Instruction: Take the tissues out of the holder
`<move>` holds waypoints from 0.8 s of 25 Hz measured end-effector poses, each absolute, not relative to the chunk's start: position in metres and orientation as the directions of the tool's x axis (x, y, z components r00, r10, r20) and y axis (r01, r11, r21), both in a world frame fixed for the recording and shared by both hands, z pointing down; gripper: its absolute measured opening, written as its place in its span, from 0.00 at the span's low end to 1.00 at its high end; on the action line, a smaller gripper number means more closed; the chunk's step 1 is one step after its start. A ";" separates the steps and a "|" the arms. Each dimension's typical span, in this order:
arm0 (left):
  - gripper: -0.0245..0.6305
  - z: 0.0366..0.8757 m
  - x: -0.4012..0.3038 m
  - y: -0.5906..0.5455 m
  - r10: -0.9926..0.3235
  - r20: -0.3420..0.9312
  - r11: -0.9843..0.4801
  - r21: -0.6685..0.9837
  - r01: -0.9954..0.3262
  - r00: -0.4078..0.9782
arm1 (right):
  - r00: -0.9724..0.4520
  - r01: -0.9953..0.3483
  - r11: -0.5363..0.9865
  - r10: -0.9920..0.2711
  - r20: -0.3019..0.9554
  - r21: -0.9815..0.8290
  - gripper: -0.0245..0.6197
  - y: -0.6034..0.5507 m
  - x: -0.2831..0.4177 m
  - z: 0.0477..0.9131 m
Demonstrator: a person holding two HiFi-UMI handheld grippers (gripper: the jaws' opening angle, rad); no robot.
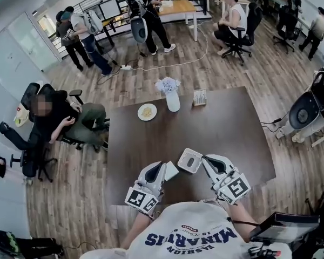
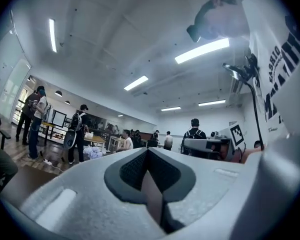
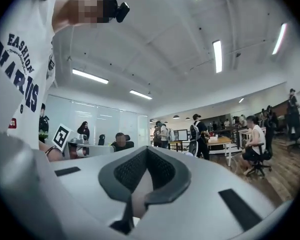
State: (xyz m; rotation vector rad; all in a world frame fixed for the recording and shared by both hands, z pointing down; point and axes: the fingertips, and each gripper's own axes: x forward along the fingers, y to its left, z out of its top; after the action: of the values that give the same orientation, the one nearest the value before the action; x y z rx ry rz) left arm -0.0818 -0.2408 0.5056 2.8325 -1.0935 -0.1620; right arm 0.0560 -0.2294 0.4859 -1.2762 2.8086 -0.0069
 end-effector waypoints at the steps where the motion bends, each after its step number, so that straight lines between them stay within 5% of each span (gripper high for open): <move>1: 0.04 0.506 -0.079 -0.240 -0.664 -0.063 -0.745 0.129 -0.654 0.745 | -0.636 -0.770 0.637 -0.770 -0.048 -0.020 0.05 -0.229 0.062 0.488; 20: 0.04 0.510 -0.077 -0.234 -0.654 -0.045 -0.756 0.085 -0.649 0.756 | -0.574 -0.819 0.574 -0.819 -0.015 0.017 0.05 -0.243 0.073 0.508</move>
State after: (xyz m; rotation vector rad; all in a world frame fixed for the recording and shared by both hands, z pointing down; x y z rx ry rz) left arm -0.0775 -0.2343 0.5100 2.8836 -1.0709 -0.1109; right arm 0.0727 -0.2428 0.5077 -1.4473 2.7824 0.0349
